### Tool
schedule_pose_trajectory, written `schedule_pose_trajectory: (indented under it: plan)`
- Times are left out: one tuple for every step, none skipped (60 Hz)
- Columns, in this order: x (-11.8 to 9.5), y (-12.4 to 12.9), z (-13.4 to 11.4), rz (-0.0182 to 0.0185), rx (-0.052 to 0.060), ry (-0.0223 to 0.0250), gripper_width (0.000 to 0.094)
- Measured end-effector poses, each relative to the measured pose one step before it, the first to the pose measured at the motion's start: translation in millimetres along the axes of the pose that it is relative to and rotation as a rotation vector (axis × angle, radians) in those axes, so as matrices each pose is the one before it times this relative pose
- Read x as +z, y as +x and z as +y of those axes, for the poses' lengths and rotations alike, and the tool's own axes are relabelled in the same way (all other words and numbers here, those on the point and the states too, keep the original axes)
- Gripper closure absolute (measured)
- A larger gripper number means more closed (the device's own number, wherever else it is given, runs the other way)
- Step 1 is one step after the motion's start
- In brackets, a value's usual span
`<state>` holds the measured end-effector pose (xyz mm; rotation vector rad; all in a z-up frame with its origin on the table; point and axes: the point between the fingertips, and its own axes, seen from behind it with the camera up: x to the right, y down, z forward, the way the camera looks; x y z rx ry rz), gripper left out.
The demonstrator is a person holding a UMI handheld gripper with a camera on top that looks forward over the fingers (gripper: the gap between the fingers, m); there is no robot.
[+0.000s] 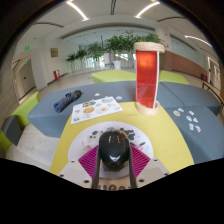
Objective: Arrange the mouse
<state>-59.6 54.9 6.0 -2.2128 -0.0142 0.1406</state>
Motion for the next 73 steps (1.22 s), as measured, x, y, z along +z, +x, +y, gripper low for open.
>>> schedule_pose_trajectory:
  plan:
    - [2.92,-1.43,6.23,-0.00154,-0.0013,-0.01728,0.0504]
    - [2.82,-1.13,6.24,0.00013,0.0,-0.01705,0.0504]
    - [2.72,-0.3,7.92,0.00287,0.0009,-0.0228,0.0501]
    - [2.02,-0.36,-0.35,0.00805,-0.0161,0.01781,0.0498]
    - [0.12,0.23,-7.29,0.00433,-0.0208,0.03114,0.0494]
    - [-5.33,2.03,4.64,0.00075,-0.0192,-0.0098,0.049]
    - [5.86,-4.79,1.44,0.0074,-0.012,-0.01462,0.0473]
    - [-0.05,0.27,-0.14,0.00636,-0.0117,-0.00515,0.0451]
    - [0.47,0.85,-1.55,0.00589,-0.0099,0.0006,0.0433]
    - [0.62,0.95,-1.58,0.00553,-0.0089,0.00138,0.0414]
    - [0.67,0.72,0.13,0.00292,-0.0117,-0.00378,0.0399]
    - [0.34,0.54,0.27,-0.00001,-0.011,-0.00263,0.0384]
    - [-0.35,0.69,-2.11,-0.00236,-0.0053,-0.00017,0.0357]
    - [-2.69,2.03,0.75,0.00551,-0.0029,0.00064,0.0316]
    - [-0.61,3.06,-0.32,0.00833,0.0004,0.00265,0.0263]
    - [-1.04,2.61,-0.42,0.00585,0.0002,0.00333,0.0215]
    - [-1.04,2.26,-0.56,0.0048,-0.0001,0.00384,0.0156]
    - [-1.33,2.45,0.05,0.00493,0.0004,0.00184,0.0105]
    - [-1.89,2.66,0.23,0.00561,0.0002,-0.00095,0.0082]
    - [-2.14,0.11,0.81,-0.00305,0.0007,-0.00376,0.0083]
    - [-2.68,1.03,1.08,-0.00075,0.0019,-0.00516,0.0085]
    - [-1.77,1.8,0.08,-0.00424,0.0022,-0.00354,0.0087]
    - [-4.72,-0.54,0.87,-0.00588,0.0033,-0.00223,0.0086]
    - [-4.8,-0.31,0.1,-0.00655,0.0035,-0.00038,0.0087]
    - [-5.07,-0.17,-0.53,-0.0067,0.0032,0.00308,0.0089]
    - [-5.62,-0.21,-1.44,-0.00631,0.0026,0.00695,0.0089]
    - [-4.18,0.36,-1.59,-0.00497,0.0012,0.00737,0.009]
    - [-6.25,0.05,-1.05,-0.00491,0.0008,0.00728,0.0089]
    - [-6.37,0.15,-0.84,-0.00395,-0.0004,0.00677,0.0092]
    - [-6.62,0.09,-0.66,-0.00455,-0.0015,0.00704,0.0091]
    - [-6.96,0.11,-0.36,-0.0036,-0.0021,0.00719,0.009]
    - [-6.84,0.37,-0.15,-0.00219,-0.0022,0.00762,0.0091]
    - [-6.97,0.68,0.12,-0.00184,-0.0021,0.00807,0.009]
    - [-6.79,0.48,0.0,-0.00235,-0.0024,0.00951,0.0087]
    - [-5.99,0.2,-0.34,-0.00389,-0.0019,0.00912,0.009]
    - [-7.03,0.1,0.55,-0.00283,-0.0033,0.00551,0.0091]
    - [-5.94,0.51,1.25,-0.00252,-0.0028,0.00362,0.0091]
    - [-5.16,0.83,1.13,-0.00206,-0.0022,0.00292,0.0092]
    - [-5.46,0.63,1.09,-0.00233,-0.002,0.00315,0.0091]
    - [-5.17,0.47,0.88,-0.00392,-0.0025,0.00428,0.0091]
    - [-5.03,0.35,0.48,-0.0048,-0.0023,0.00585,0.0093]
    - [-4.88,0.95,-0.01,-0.00387,-0.0031,0.00737,0.0092]
    - [-4.73,0.64,0.4,-0.00152,-0.002,0.00924,0.0092]
    - [-3.89,1.75,-0.06,0.00092,-0.0034,0.00726,0.0092]
    - [-3.31,2.1,0.36,0.00152,-0.0047,0.00523,0.0094]
    - [-2.82,1.9,1.23,0.00049,-0.0009,0.00149,0.0095]
    - [-2.3,1.83,1.83,-0.00328,0.0093,-0.00268,0.0099]
    - [-1.71,1.86,1.62,-0.00438,0.0148,-0.00202,0.0098]
    - [-1.28,2.93,1.16,-0.00007,0.0101,0.00254,0.0099]
    - [-1.47,3.44,-0.03,0.00413,0.0059,0.00532,0.0097]
    - [-1.21,3.68,0.4,0.00438,0.0055,0.00268,0.0098]
    - [-2.19,2.67,0.51,0.00505,0.0078,0.00594,0.0096]
    - [-0.57,3.25,-0.92,0.00228,0.0095,0.0074,0.0093]
    - [-0.26,3.99,0.54,0.00176,0.0076,0.00193,0.0097]
    - [-0.35,1.55,0.71,-0.00172,0.0043,-0.00072,0.01]
    - [-0.63,1.5,1.85,-0.0025,0.0004,-0.00754,0.0101]
    - [-0.87,1.73,2.5,-0.00311,-0.0045,-0.01195,0.0101]
    - [-0.92,1.73,3.6,-0.0029,-0.0067,-0.01751,0.0101]
    - [-0.86,1.86,4.27,-0.00289,-0.0072,-0.0207,0.01]
    - [-1.1,1.67,3.98,-0.00089,-0.011,-0.01776,0.0099]
    - [0.93,2.93,2.25,-0.00082,-0.0103,-0.00906,0.0099]
    - [0.62,1.93,1.4,-0.00146,-0.009,-0.00379,0.0098]
    - [1.51,0.58,1.36,0.00133,-0.0102,-0.00038,0.0098]
    - [0.03,1.78,-0.65,0.00122,-0.008,0.00184,0.0097]
    - [0.67,1.6,-0.17,0.00234,-0.0069,-0.00032,0.0096]
    - [0.44,1.31,0.32,0.00176,-0.0034,-0.00239,0.0096]
    - [0.36,1.25,0.56,0.00122,-0.0011,-0.00329,0.0099]
    - [0.42,0.94,0.68,-0.00049,0.0022,-0.00226,0.0099]
    - [0.22,0.29,0.58,-0.00287,0.0057,-0.00114,0.0099]
    - [0.25,-0.32,0.64,-0.00479,0.0074,-0.00255,0.0098]
    - [0.12,-0.89,1.2,-0.00623,0.0084,-0.0059,0.01]
    - [0.04,-0.93,1.63,-0.00716,0.0077,-0.00876,0.01]
    - [-0.39,-0.65,1.61,-0.00909,0.0088,-0.01182,0.01]
